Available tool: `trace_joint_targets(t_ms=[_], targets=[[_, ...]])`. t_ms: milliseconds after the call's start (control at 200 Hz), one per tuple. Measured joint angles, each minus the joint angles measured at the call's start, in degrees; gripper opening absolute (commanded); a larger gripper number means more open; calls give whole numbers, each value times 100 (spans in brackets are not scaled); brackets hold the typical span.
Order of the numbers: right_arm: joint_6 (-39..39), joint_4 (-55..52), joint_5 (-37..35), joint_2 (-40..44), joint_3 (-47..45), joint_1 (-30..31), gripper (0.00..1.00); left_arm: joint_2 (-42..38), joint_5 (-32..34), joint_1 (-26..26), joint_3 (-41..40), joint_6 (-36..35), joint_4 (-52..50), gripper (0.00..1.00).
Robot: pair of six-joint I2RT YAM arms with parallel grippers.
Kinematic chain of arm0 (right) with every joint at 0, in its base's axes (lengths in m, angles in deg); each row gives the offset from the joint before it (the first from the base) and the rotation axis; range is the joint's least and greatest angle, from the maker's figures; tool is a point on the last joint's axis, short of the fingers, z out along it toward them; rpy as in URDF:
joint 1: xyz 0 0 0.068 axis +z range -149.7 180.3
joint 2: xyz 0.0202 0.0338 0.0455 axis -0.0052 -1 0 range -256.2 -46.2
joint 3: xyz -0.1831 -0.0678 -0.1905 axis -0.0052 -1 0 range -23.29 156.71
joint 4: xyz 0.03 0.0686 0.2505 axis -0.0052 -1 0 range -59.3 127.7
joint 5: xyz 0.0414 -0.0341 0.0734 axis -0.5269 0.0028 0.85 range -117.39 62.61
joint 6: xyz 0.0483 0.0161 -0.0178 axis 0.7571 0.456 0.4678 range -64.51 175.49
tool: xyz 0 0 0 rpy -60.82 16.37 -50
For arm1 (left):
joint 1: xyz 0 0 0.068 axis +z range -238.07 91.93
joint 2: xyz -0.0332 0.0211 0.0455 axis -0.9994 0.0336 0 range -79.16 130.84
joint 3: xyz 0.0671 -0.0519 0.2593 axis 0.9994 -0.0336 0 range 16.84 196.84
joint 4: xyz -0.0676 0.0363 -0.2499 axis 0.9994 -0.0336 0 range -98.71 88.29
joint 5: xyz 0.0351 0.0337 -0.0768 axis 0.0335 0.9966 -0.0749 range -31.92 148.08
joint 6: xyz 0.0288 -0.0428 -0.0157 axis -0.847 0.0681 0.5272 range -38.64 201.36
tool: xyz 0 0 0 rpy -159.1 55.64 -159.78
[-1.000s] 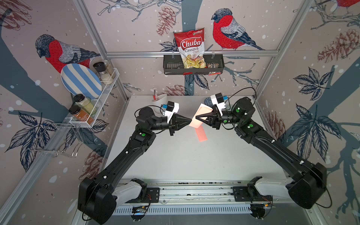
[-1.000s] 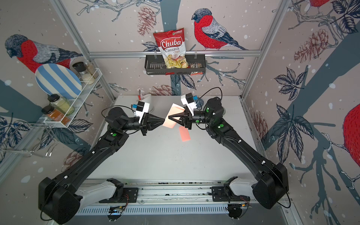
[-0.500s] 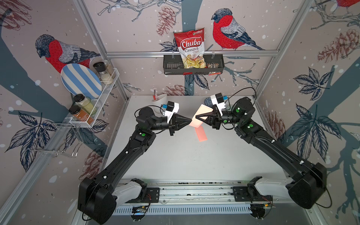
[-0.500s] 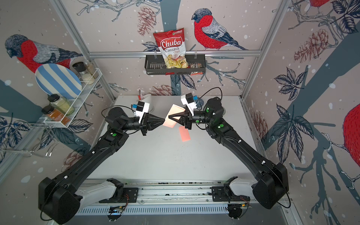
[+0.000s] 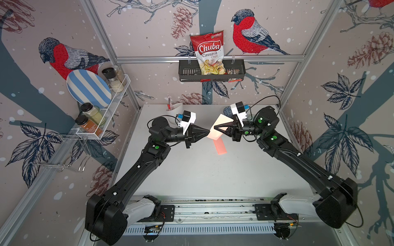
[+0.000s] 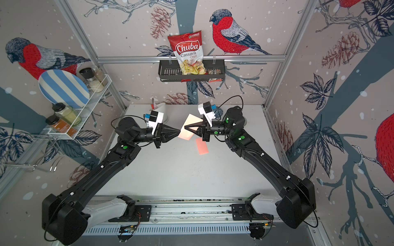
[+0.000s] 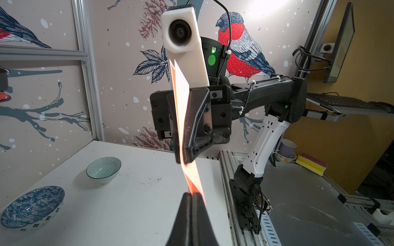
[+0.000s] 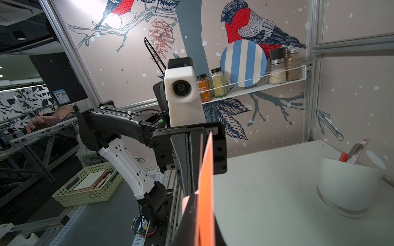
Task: Fold the square paper along the opposite sides
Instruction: Fold the paper.
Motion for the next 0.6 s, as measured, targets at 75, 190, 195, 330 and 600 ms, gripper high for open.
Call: trace_joint_targets(t_ms=[75,190,195,330,600], targets=[[0,2,0,0,-2,0,4,0,0,0,0,0,0,0],[0,2,0,2,-2,0,4,0,0,0,0,0,0,0],[0,2,0,2,-2,0,4,0,0,0,0,0,0,0],[0,2,-2,4,-2,13,2,0,0,0,0,0,0,0],[2,17,0,7,-2,15,0,-15,0,0,0,0,-2,0]])
